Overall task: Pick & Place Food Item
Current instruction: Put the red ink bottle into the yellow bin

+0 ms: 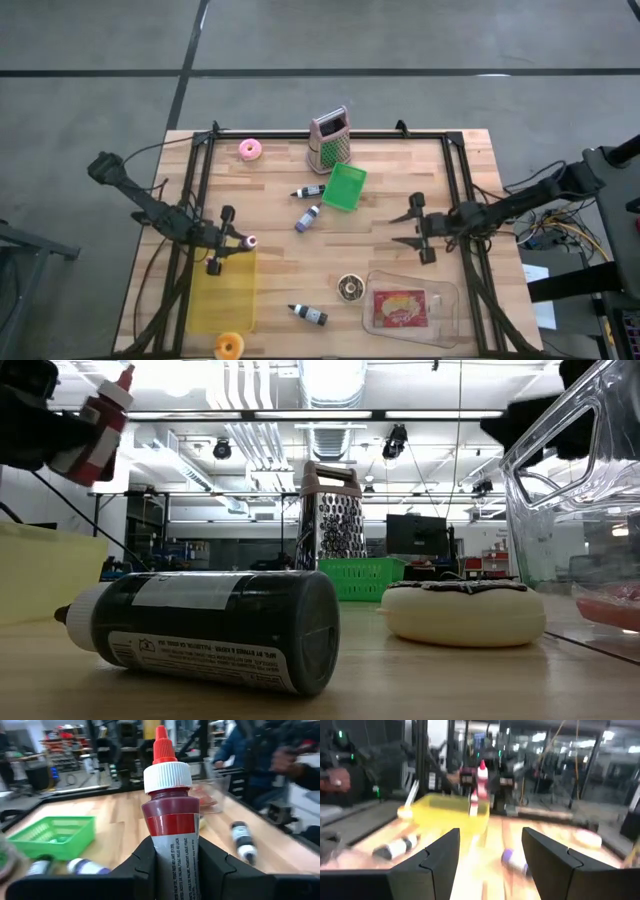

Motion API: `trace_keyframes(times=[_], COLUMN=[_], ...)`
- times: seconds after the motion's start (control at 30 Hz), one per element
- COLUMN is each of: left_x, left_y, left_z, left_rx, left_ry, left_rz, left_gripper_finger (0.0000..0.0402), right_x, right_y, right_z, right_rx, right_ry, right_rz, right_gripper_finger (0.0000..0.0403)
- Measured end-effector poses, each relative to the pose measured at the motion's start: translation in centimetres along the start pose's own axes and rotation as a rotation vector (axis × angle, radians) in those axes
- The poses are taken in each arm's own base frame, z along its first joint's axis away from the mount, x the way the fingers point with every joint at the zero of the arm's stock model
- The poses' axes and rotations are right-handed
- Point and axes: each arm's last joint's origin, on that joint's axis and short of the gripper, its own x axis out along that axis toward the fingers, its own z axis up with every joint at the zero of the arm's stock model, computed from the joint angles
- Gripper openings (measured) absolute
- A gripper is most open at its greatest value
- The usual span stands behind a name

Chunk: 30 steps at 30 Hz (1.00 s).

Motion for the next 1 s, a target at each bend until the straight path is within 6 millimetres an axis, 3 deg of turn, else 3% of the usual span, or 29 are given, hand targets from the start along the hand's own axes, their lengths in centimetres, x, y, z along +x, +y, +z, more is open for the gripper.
trace_keyframes(times=[0.27, 0.53, 0.77, 1.0], left_x=[-0.3, -0.9, -1.6, -4.2], left_y=[-0.5, -1.0, -2.7, -4.8], left_z=[0.6, 4.9, 4.8, 4.6], left_rx=[-0.045, 0.034, 0.008, -0.040], left_ry=[-0.027, -0.125, -0.077, -0.123], left_rz=[-0.087, -0.103, -0.205, -0.160], left_gripper_finger=[0.0091, 0.0091, 0.0091, 0.0091], right_x=[-0.6, -0.6, -0.6, -0.6], right_y=[-0.2, -0.1, -0.1, -0.1], right_z=[0.1, 0.0, 0.0, -0.1], right_rx=[0.024, 0.034, 0.048, 0.058], right_ry=[0.021, 0.033, 0.035, 0.050], right_rz=[-0.018, -0.017, -0.017, -0.016], right_gripper_finger=[0.0207, 0.0207, 0.0207, 0.0207])
